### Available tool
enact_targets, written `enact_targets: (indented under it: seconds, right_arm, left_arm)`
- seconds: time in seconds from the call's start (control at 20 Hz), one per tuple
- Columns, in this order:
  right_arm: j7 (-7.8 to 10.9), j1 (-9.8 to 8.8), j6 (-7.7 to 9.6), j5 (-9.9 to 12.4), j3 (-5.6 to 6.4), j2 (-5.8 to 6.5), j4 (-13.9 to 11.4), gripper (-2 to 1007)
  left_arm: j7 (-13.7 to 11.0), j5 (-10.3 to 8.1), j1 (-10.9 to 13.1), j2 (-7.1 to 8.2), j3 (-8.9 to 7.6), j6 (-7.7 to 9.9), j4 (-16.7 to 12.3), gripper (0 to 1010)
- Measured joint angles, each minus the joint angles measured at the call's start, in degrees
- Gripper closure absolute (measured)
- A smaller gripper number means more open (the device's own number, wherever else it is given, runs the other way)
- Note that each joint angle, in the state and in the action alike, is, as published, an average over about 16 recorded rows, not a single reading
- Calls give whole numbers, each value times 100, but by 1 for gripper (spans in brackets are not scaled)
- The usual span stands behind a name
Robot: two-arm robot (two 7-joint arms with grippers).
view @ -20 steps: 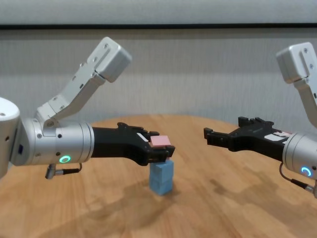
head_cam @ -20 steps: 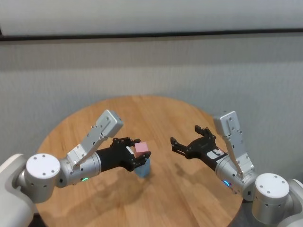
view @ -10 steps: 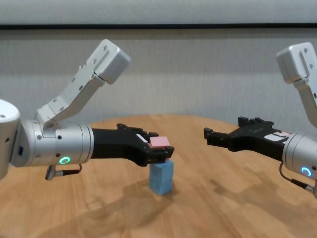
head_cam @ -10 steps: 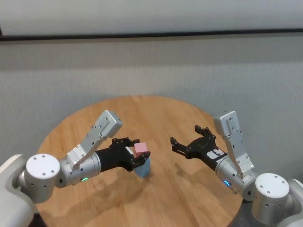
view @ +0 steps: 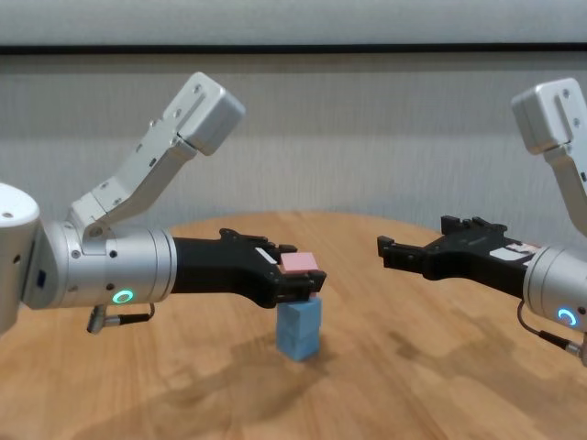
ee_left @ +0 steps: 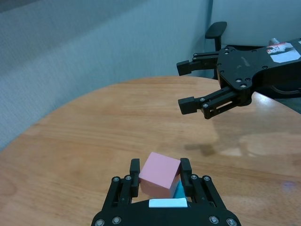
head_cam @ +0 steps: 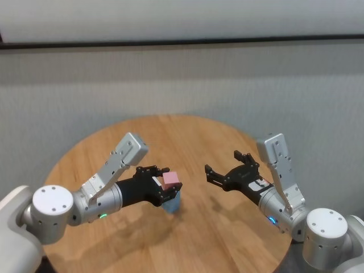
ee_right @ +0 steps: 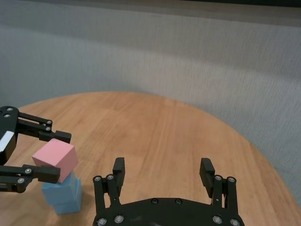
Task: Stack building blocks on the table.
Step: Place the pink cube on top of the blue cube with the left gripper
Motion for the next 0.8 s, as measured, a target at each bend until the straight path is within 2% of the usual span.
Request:
enact_targets:
  seconds: [0.8]
  right_arm:
    - [0,0,0,0,0,0,0,4]
  left_arm:
    - [10,17,3,-33,21,4,56,470]
